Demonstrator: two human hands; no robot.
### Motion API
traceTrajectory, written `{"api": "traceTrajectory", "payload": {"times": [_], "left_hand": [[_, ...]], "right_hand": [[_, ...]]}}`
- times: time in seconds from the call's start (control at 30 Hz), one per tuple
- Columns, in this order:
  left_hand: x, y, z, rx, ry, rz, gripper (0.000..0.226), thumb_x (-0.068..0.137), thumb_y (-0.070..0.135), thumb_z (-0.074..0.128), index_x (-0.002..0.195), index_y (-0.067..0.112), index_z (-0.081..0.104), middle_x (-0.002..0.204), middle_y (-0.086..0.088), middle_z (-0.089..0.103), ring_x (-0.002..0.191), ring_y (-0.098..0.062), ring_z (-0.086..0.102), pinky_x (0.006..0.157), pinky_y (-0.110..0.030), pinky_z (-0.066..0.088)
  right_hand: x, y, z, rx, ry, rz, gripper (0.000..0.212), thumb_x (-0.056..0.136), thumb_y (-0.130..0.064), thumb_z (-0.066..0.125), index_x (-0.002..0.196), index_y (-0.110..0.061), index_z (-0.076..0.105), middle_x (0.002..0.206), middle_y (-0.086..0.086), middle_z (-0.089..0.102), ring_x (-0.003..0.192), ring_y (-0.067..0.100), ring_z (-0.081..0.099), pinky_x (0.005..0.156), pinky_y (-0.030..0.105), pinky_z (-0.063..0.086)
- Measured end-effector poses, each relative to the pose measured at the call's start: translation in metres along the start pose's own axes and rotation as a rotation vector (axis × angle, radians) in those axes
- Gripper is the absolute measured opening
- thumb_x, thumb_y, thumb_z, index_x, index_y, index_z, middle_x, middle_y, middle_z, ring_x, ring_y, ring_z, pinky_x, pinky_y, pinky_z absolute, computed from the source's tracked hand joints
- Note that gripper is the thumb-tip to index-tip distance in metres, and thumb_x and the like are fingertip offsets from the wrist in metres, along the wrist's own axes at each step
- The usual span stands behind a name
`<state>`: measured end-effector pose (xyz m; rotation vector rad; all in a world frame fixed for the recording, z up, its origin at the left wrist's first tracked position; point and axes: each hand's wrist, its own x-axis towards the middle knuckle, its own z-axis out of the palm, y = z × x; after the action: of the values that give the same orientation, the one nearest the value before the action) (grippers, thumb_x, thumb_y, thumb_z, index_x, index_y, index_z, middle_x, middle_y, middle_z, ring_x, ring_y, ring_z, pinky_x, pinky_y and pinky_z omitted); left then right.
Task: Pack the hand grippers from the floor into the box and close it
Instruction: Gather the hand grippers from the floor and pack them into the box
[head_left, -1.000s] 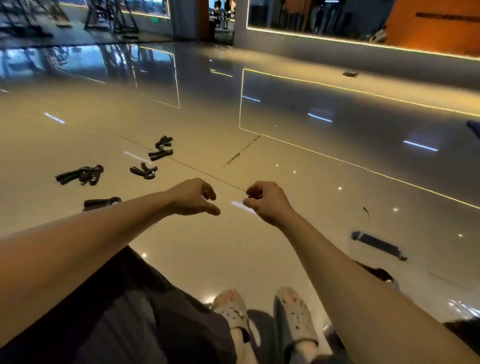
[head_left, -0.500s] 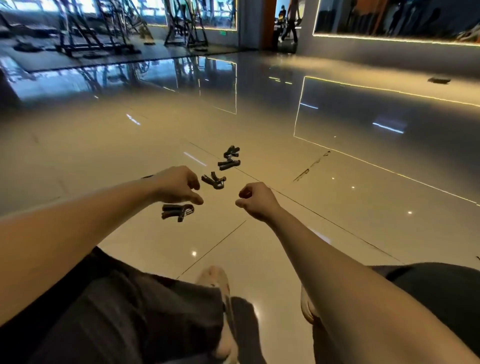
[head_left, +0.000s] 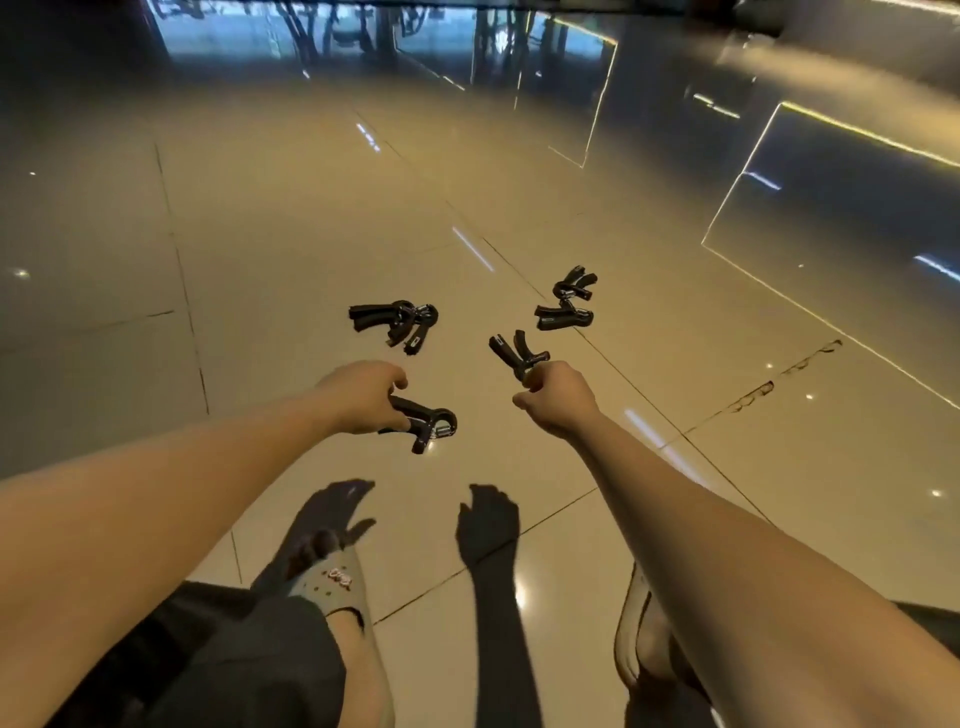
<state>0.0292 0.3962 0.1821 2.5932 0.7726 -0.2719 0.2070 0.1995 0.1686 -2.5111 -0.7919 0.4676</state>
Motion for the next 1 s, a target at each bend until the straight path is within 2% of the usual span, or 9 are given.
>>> {"api": "traceTrajectory", "payload": {"times": [0.07, 0.2, 0.43, 0.57, 0.7, 0.87, 1.0], "left_hand": [[0.038, -0.006, 0.016, -0.069, -0.043, -0.042, 0.074, 0.08, 0.043, 0.081, 0.143, 0.02, 0.05, 0.129, -0.004, 0.062, 0.109, -0.022, 0.061, 0.089, -0.034, 0.053], [0.105, -0.024, 0.052, -0.118, -0.09, -0.07, 0.087, 0.074, 0.038, 0.087, 0.148, 0.019, 0.045, 0.142, -0.004, 0.055, 0.124, -0.025, 0.056, 0.103, -0.038, 0.048], [0.182, -0.074, 0.106, 0.009, -0.156, 0.0, 0.098, 0.067, 0.044, 0.089, 0.15, 0.019, 0.043, 0.142, 0.001, 0.053, 0.127, -0.02, 0.05, 0.106, -0.037, 0.044], [0.21, -0.096, 0.123, 0.076, -0.198, 0.054, 0.089, 0.064, 0.053, 0.086, 0.141, 0.024, 0.052, 0.125, 0.006, 0.06, 0.114, -0.018, 0.052, 0.095, -0.036, 0.047], [0.224, -0.103, 0.132, 0.07, -0.158, 0.043, 0.073, 0.068, 0.057, 0.082, 0.131, 0.028, 0.061, 0.111, 0.007, 0.058, 0.104, -0.017, 0.05, 0.086, -0.036, 0.046], [0.23, -0.097, 0.145, -0.007, -0.089, -0.039, 0.064, 0.072, 0.064, 0.075, 0.125, 0.03, 0.064, 0.103, 0.008, 0.054, 0.1, -0.016, 0.05, 0.083, -0.037, 0.046], [0.231, -0.09, 0.152, 0.065, -0.094, -0.001, 0.073, 0.07, 0.065, 0.073, 0.131, 0.029, 0.056, 0.106, 0.005, 0.049, 0.101, -0.017, 0.047, 0.082, -0.035, 0.043]], "right_hand": [[0.038, 0.014, 0.014, -0.004, -0.004, -0.002, 0.042, 0.087, -0.03, 0.069, 0.125, -0.013, 0.064, 0.111, 0.007, 0.069, 0.095, 0.025, 0.064, 0.072, 0.031, 0.048], [0.11, 0.047, 0.039, -0.035, -0.036, -0.003, 0.045, 0.088, -0.031, 0.068, 0.129, -0.012, 0.061, 0.121, 0.01, 0.067, 0.106, 0.031, 0.063, 0.074, 0.03, 0.04], [0.21, 0.08, 0.079, -0.082, -0.111, -0.002, 0.047, 0.088, -0.034, 0.072, 0.126, -0.013, 0.057, 0.119, 0.009, 0.064, 0.101, 0.03, 0.064, 0.079, 0.037, 0.051], [0.249, 0.101, 0.094, -0.173, -0.116, -0.023, 0.054, 0.083, -0.038, 0.074, 0.126, -0.012, 0.055, 0.122, 0.011, 0.058, 0.104, 0.032, 0.061, 0.084, 0.044, 0.054], [0.277, 0.115, 0.107, -0.241, -0.119, -0.022, 0.062, 0.077, -0.046, 0.079, 0.122, -0.013, 0.053, 0.118, 0.009, 0.061, 0.107, 0.031, 0.059, 0.088, 0.045, 0.053], [0.298, 0.113, 0.129, -0.35, -0.039, -0.006, 0.065, 0.079, -0.057, 0.075, 0.119, -0.01, 0.055, 0.113, 0.011, 0.064, 0.109, 0.032, 0.059, 0.098, 0.046, 0.045], [0.288, 0.104, 0.144, -0.409, 0.013, 0.075, 0.065, 0.083, -0.056, 0.072, 0.123, -0.008, 0.056, 0.119, 0.012, 0.062, 0.116, 0.032, 0.054, 0.101, 0.045, 0.04]]}}
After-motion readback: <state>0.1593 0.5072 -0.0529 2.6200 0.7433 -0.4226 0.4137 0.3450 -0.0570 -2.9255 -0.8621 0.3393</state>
